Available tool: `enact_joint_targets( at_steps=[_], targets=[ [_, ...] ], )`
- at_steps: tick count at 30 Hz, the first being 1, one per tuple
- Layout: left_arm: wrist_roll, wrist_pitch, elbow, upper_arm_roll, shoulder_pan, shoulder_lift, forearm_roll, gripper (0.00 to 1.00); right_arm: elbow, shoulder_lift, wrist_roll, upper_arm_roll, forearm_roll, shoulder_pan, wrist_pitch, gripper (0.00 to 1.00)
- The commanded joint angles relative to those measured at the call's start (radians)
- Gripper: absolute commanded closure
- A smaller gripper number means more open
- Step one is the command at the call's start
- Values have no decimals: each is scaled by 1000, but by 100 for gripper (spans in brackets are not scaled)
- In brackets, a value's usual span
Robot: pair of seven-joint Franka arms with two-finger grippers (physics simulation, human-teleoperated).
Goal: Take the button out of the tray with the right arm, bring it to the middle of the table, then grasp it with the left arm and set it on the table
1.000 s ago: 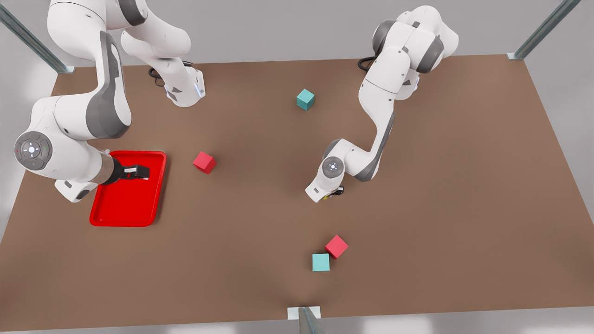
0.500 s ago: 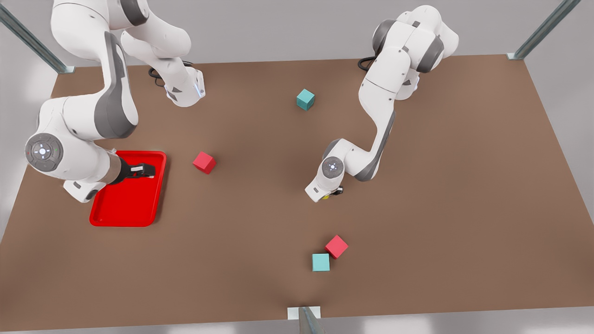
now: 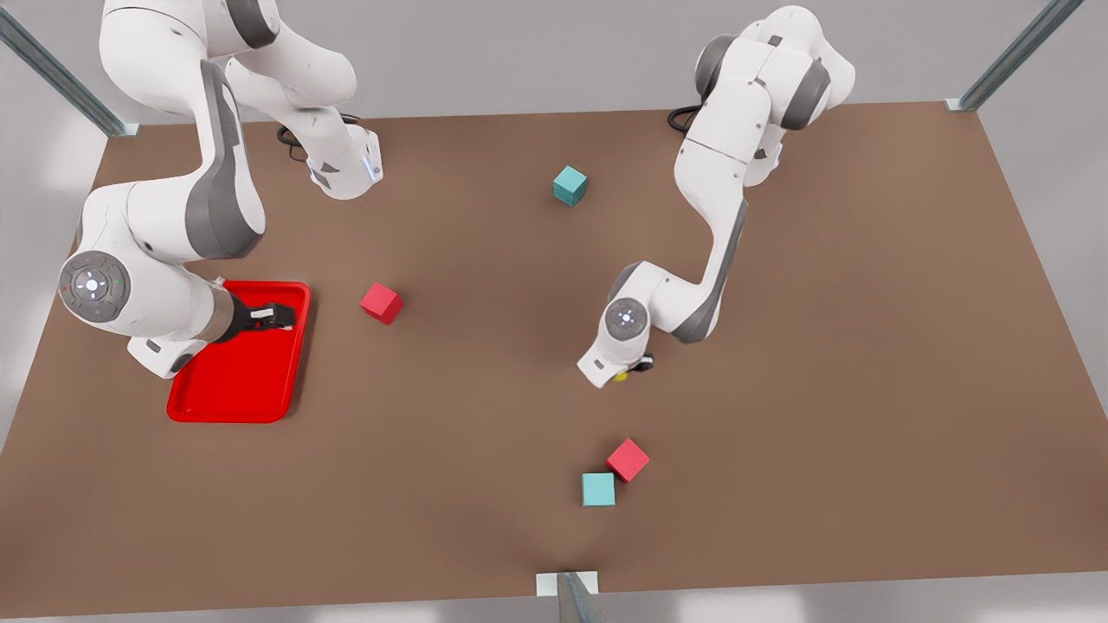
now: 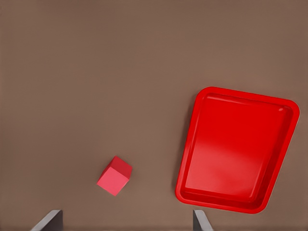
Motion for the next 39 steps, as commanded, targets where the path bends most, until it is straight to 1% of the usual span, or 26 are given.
enact_joint_targets(
  at_steps=[1, 3, 5, 7, 9, 11, 12, 14, 16, 19, 23, 37, 38, 39],
  targets=[
    [-247, -234, 58, 35, -32, -5, 37, 56, 1, -1, -6, 0, 0, -2, -2, 0],
    [-720, -264, 104, 45, -48, -3, 107, 56, 1, -1, -6, 0, 0, -3, -2, 0],
    [-1259, -293, 133, 47, -62, -2, 262, 55, 1, -1, -6, 0, 0, 0, -2, 0],
    [-1643, -371, 155, 47, -97, 0, 403, 55, 1, -1, -5, 0, 0, 2, -2, 0],
    [-1893, -477, 176, 45, -108, 5, 520, 55, 1, -1, -4, 0, 0, 5, -2, 0],
    [-2048, -517, 176, 45, -111, 15, 551, 55, -1, -1, -4, 0, 0, 5, -3, 0],
    [-2115, -540, 176, 42, -143, 31, 609, 55, -1, -1, -4, 0, 0, 5, -3, 0],
    [-2255, -623, 175, 42, -151, 51, 695, 55, -1, 4, -3, 1, 0, 8, -3, 0],
    [-2326, -661, 175, 42, -155, 83, 742, 55, -1, 4, 3, 0, -1, 18, -3, 0],
    [-2352, -667, 175, 42, -158, 135, 752, 55, -1, 4, 3, 0, -1, 18, -3, 0],
    [-2356, -684, 175, 42, -158, 186, 824, 55, -1, 4, 3, 0, -1, 17, -3, 0],
    [-2375, -658, 173, 42, -146, 302, 966, 55, -7, 6, 3, 0, -1, 29, -3, 0],
    [-2375, -650, 173, 42, -146, 308, 966, 55, -7, 32, 25, 0, -3, 92, -34, 0],
    [-2376, -647, 173, 42, -145, 308, 966, 55, 16, 41, 37, -6, -4, 68, -64, 0]
  ],
)
